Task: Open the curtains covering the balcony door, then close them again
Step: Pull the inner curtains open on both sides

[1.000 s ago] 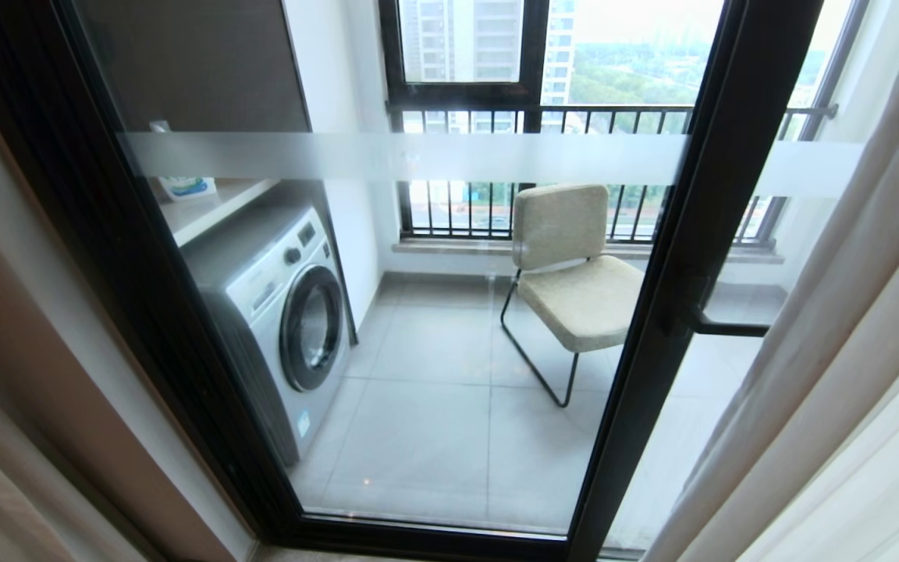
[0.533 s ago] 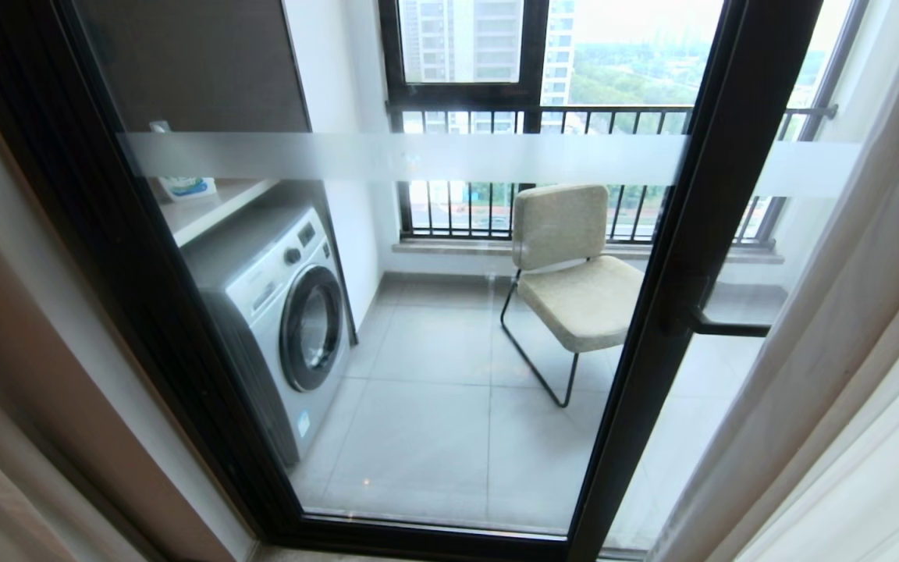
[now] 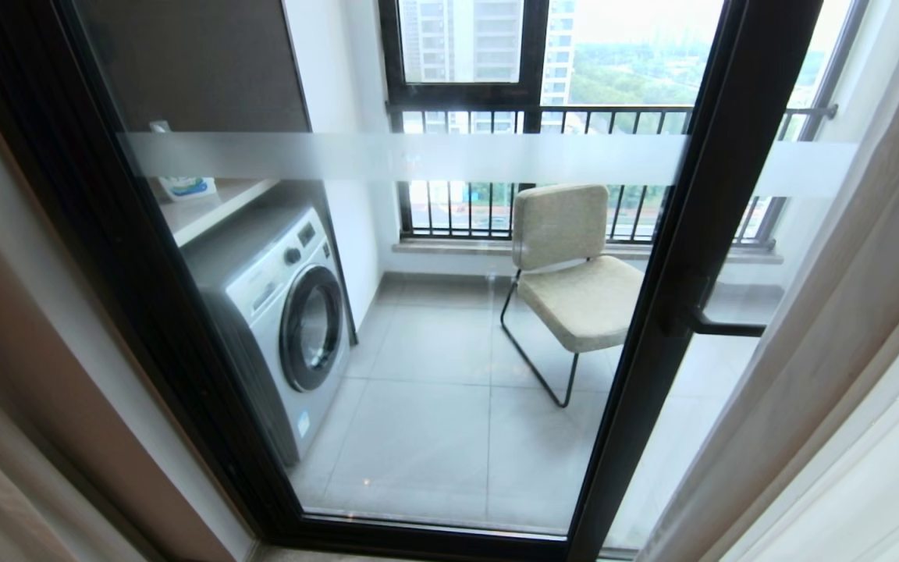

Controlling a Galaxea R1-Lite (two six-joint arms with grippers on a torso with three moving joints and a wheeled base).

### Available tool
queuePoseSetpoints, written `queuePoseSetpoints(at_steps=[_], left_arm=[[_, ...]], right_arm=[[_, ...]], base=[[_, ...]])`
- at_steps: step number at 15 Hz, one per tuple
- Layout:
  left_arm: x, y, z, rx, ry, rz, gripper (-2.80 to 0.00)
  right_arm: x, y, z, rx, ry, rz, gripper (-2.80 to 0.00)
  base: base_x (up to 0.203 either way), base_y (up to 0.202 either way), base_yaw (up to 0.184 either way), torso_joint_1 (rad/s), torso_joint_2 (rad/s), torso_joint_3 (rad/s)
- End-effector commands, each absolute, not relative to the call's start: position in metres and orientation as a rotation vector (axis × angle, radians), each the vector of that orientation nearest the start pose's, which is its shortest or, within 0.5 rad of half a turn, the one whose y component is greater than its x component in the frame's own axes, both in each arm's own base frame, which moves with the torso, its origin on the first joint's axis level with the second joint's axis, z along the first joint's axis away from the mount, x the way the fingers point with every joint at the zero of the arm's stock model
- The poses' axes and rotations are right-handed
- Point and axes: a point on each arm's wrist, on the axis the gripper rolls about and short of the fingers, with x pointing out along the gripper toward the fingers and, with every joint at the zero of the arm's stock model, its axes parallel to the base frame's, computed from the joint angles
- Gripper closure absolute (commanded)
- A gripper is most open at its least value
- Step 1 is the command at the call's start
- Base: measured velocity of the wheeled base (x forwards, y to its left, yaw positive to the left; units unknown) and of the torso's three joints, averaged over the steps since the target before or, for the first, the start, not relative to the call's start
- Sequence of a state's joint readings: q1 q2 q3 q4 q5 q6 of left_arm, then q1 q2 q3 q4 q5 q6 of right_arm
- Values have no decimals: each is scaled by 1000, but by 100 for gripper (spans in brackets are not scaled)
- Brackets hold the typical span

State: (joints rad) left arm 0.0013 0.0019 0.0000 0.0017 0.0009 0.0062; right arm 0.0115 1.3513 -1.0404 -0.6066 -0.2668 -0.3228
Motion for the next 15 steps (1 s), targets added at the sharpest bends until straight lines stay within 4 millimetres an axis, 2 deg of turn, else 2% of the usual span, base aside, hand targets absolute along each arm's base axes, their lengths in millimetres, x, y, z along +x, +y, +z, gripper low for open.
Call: queuePoseSetpoints(at_steps=[1,15], left_arm=[[-23,0,75,6,3,3,0],[-23,0,75,6,3,3,0]], right_arm=[[223,-3,338,-281,-239,-299,0],[221,-13,332,-271,-218,-335,0]], base=[[0,0,0,0,0,0],[0,0,0,0,0,0]])
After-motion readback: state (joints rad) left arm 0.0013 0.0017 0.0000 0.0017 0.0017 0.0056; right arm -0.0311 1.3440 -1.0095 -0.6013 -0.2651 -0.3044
